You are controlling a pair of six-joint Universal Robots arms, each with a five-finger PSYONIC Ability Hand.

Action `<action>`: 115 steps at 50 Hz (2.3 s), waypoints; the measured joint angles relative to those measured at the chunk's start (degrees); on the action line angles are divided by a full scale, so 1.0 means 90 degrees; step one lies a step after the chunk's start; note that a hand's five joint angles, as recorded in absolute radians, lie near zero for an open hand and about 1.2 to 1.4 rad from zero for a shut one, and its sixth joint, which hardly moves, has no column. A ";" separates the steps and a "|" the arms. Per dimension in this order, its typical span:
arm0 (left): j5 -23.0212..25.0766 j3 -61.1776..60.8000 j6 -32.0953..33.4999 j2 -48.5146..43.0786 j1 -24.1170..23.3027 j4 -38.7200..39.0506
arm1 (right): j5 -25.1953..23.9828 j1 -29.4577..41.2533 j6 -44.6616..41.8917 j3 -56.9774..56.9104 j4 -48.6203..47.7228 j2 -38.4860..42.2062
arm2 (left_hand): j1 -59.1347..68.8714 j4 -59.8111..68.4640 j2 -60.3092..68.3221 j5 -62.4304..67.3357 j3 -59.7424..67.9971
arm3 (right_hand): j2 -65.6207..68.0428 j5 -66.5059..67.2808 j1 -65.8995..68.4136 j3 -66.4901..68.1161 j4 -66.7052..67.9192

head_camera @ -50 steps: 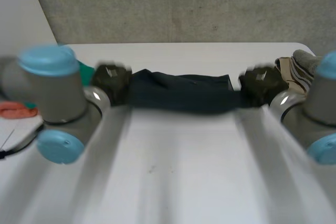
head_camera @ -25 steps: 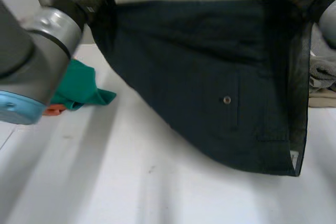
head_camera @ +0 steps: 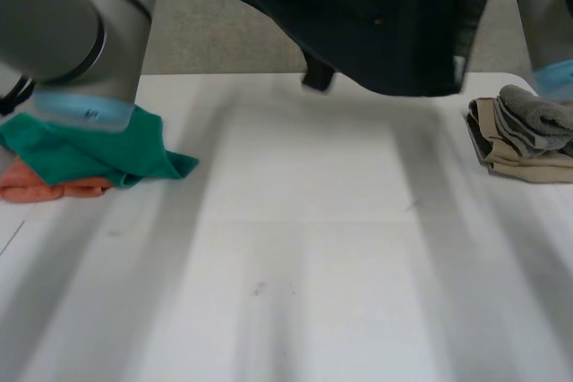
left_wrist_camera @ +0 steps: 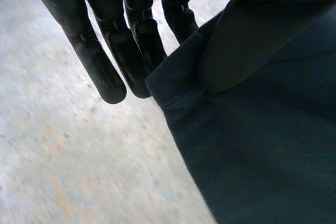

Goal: Fold the laundry.

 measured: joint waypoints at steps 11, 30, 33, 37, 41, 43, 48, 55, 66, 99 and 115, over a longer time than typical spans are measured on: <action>-0.0001 -0.3439 -0.0018 0.1083 -0.0220 -0.0712 | -0.1033 -0.0095 -0.0227 0.0656 0.2604 0.0119 | 0.0000 0.0001 0.0029 0.0000 0.0001 | 0.0000 0.0000 0.0000 0.0018 0.0002; -0.0140 -0.4409 -0.0032 0.0048 -0.0304 -0.1139 | -0.0344 0.0476 -0.0434 0.0530 0.1660 0.2893 | 0.0000 0.0001 0.0032 0.0000 0.0004 | -0.2236 -0.2036 -0.1830 -0.2243 -0.2269; -0.0161 -0.4261 -0.0035 -0.0008 -0.0250 -0.1136 | -0.0085 0.0502 -0.0231 0.0659 0.0907 0.2916 | 0.0000 0.0001 0.0032 0.0000 0.0004 | -0.4883 -0.4718 -0.4436 -0.4830 -0.4859; -0.0168 -0.4026 -0.0045 -0.0105 -0.0169 -0.1135 | 0.0156 0.0504 -0.0094 0.1075 0.0352 0.2470 | 0.0000 0.0001 0.0032 0.0000 0.0004 | -0.5889 -0.5982 -0.5384 -0.5954 -0.5976; -0.0168 -0.3762 -0.0081 -0.0228 -0.0120 -0.1138 | 0.0225 0.0491 -0.0119 0.1731 0.0303 0.1634 | 0.0000 0.0001 0.0033 0.0000 0.0004 | -0.5850 -0.5904 -0.5361 -0.5914 -0.5947; -0.0166 -0.3608 -0.0118 -0.0304 -0.0105 -0.1143 | 0.0222 0.0476 -0.0187 0.2166 0.0446 0.1117 | 0.0000 0.0001 0.0033 0.0000 0.0004 | -0.5693 -0.5632 -0.5329 -0.5754 -0.5803; -0.0160 -0.3223 -0.0212 -0.0516 -0.0096 -0.1157 | 0.0151 0.0421 -0.0421 0.3316 0.1203 0.0015 | 0.0000 0.0001 0.0033 0.0000 0.0004 | -0.4186 -0.4167 -0.3780 -0.4278 -0.4346; -0.0157 -0.2884 -0.0249 -0.0751 -0.0099 -0.1172 | -0.0178 0.0288 -0.0641 0.4528 0.2078 -0.0525 | 0.0000 0.0001 0.0032 0.0000 0.0004 | -0.3316 -0.3258 -0.2891 -0.3357 -0.3405; -0.0155 -0.2840 -0.0252 -0.0827 -0.0101 -0.1211 | -0.0908 0.0021 -0.0602 0.4990 0.1039 -0.0044 | -0.0001 0.0001 0.0032 0.0000 0.0004 | -0.3921 -0.4076 -0.3454 -0.4001 -0.4058; -0.0120 -0.2814 -0.0234 0.0169 0.0138 -0.1815 | -0.0861 0.0014 -0.0683 0.3448 0.0592 -0.0015 | -0.0001 0.0001 0.0032 0.0000 0.0004 | -0.0035 -0.0321 -0.0308 -0.0142 -0.0008; -0.0110 -0.1861 0.0869 0.2197 0.0193 -0.3163 | -0.1040 -0.0647 -0.0651 0.1415 0.4051 -0.2141 | -0.0001 0.0001 0.0033 0.0001 0.0004 | -0.0035 -0.0226 -0.0086 -0.0017 -0.0005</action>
